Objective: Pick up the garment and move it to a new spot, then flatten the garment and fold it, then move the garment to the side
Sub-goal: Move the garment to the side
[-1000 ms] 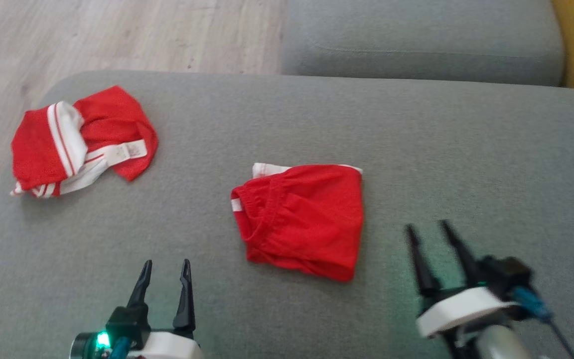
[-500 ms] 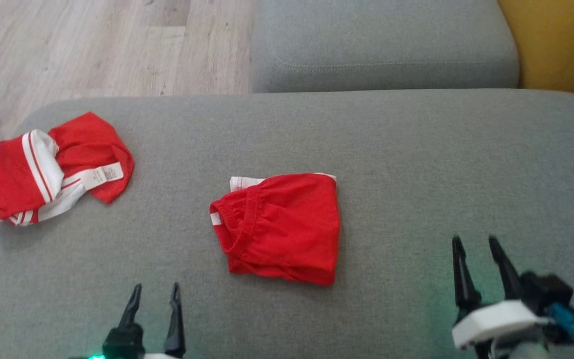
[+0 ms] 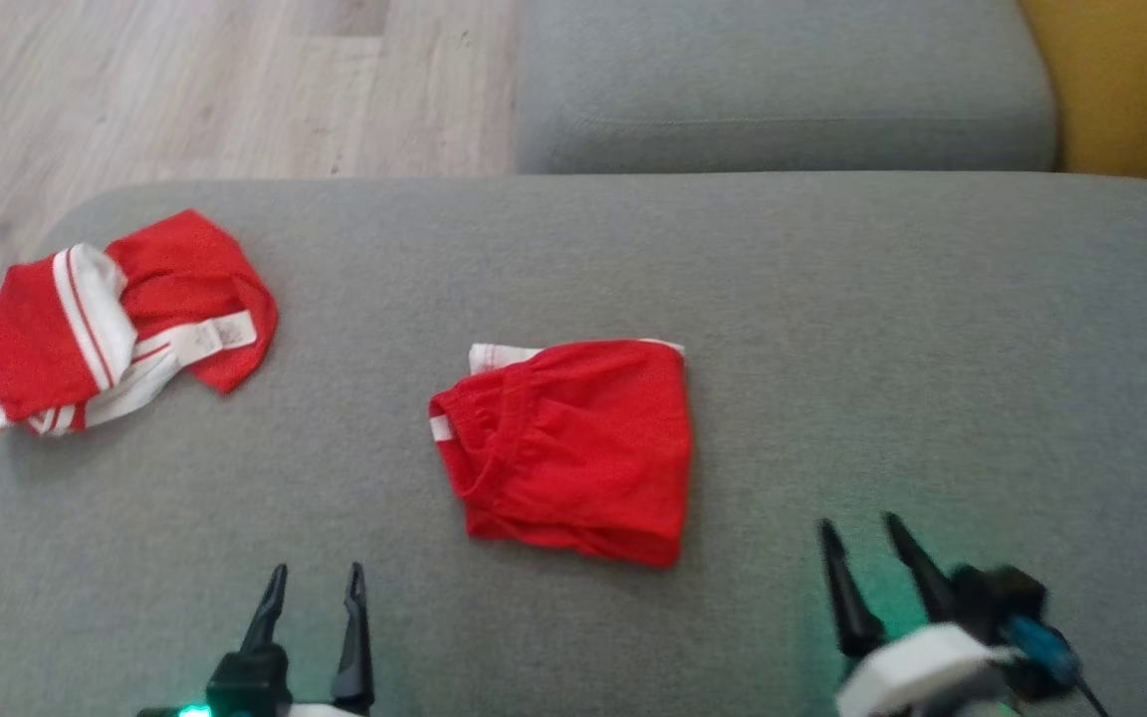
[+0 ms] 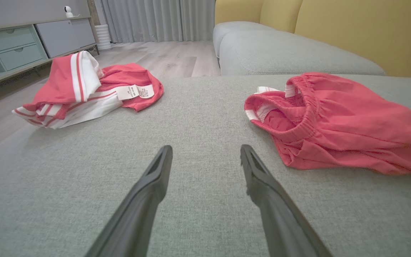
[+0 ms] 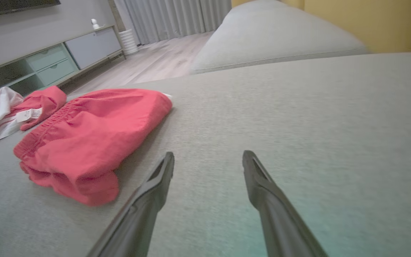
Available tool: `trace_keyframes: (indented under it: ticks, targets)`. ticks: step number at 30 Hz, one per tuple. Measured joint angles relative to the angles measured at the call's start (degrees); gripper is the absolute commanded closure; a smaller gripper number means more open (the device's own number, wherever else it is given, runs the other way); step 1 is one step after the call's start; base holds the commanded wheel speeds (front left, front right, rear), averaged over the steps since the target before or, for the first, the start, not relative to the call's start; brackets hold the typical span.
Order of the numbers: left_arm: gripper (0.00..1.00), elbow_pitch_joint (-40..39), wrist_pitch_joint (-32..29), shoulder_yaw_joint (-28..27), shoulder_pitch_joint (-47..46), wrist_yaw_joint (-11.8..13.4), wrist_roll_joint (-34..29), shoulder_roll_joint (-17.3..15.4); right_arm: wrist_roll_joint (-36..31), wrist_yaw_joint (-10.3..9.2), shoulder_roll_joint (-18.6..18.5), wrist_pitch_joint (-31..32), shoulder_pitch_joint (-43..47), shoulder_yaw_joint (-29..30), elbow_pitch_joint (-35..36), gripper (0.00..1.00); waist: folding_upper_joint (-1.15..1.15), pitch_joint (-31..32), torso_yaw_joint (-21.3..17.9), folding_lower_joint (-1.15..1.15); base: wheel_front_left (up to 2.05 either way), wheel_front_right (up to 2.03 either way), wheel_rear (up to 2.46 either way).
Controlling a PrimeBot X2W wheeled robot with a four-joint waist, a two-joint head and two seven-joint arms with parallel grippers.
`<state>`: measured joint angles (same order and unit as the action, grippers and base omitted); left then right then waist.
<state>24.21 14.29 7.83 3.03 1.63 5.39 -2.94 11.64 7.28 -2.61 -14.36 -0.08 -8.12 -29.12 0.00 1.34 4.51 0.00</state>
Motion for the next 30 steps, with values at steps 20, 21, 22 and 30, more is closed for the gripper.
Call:
trace_keyframes:
  ticks: [20, 21, 22, 30]
  targets:
    - [0.0, 1.56, 0.0, 7.13, -3.82, -1.12, 3.22, 0.03, 5.89, 0.0, -0.25, 1.75, -22.8, -7.78, -27.02, 0.2, 0.0, -6.68, 13.17, 0.01, 0.0, 0.0, 0.0]
    - [0.0, 1.52, 0.0, 7.14, -3.82, -1.12, 3.22, 0.03, 6.55, 0.0, -0.3, 1.65, -22.92, -8.08, -27.22, 0.26, 0.0, -6.99, 13.49, 0.0, 0.0, 0.0, 0.0]
    - [0.0, 1.49, 0.0, 7.19, -3.82, -1.11, 3.21, 0.03, 7.88, 0.0, -0.42, 1.37, -23.18, -8.79, -27.16, 0.36, 0.0, -7.23, 13.74, 0.0, 0.0, 0.0, 0.0]
    - [0.0, 1.2, 0.0, 8.62, -4.47, -1.04, 4.0, 0.04, 12.62, 0.0, -0.54, 0.23, -25.35, -12.33, -29.39, 1.0, 0.0, -7.54, 13.13, 0.0, 0.0, 0.0, 0.0]
